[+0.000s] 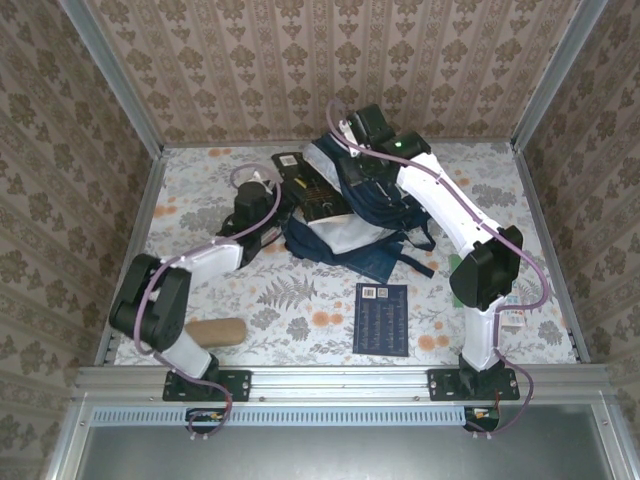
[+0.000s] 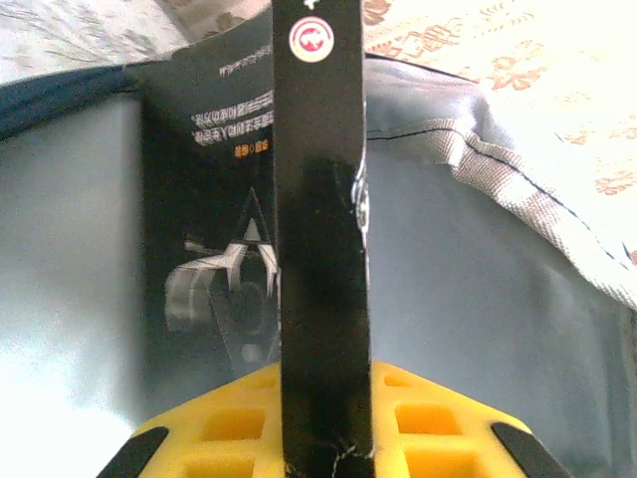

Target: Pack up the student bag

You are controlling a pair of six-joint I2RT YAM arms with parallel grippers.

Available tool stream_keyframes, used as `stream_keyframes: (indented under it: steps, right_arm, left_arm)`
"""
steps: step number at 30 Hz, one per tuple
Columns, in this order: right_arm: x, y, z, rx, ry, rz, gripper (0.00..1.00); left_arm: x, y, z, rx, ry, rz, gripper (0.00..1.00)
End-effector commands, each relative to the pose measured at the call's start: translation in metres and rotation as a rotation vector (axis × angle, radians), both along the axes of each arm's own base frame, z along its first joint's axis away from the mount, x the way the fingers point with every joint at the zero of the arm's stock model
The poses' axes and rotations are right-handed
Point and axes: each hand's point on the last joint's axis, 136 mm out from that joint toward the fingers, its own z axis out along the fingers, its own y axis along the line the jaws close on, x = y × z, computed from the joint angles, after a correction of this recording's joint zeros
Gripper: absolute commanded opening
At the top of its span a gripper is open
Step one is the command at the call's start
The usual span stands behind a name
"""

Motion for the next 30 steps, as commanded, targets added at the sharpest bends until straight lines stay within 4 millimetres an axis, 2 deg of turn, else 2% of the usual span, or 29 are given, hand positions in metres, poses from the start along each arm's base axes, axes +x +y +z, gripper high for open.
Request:
stream_keyframes:
  steps: [1,5,17,24,28,30]
  right_arm:
    - [0.007,0.006,0.042,0.113,-0.079,-0.015,0.0]
    - [0.009,0.002,0.042,0.133,-0.072,-0.024,0.0]
    - [0.011,0.003,0.047,0.187,-0.06,-0.02,0.0]
    - [0.011,0.005,0.052,0.206,-0.062,-0.013,0.0]
    - [0.01,0.006,0.056,0.213,-0.067,-0.01,0.0]
    - [0.009,0.004,0.056,0.206,-0.067,-0.012,0.0]
  left_arm:
    - [0.015,-0.021,0.082,-0.183,-0.233,-0.014,0.0]
    - [0.029,-0.039,0.08,-0.203,-0.24,-0.033,0.0]
    - [0.067,-0.092,0.038,-0.215,-0.254,-0.07,0.0]
    - [0.077,-0.125,0.004,-0.097,-0.198,-0.117,0.0]
    - [0.077,-0.134,-0.013,-0.029,-0.165,-0.122,0.0]
    - [0.075,-0.134,-0.012,-0.036,-0.168,-0.132,0.0]
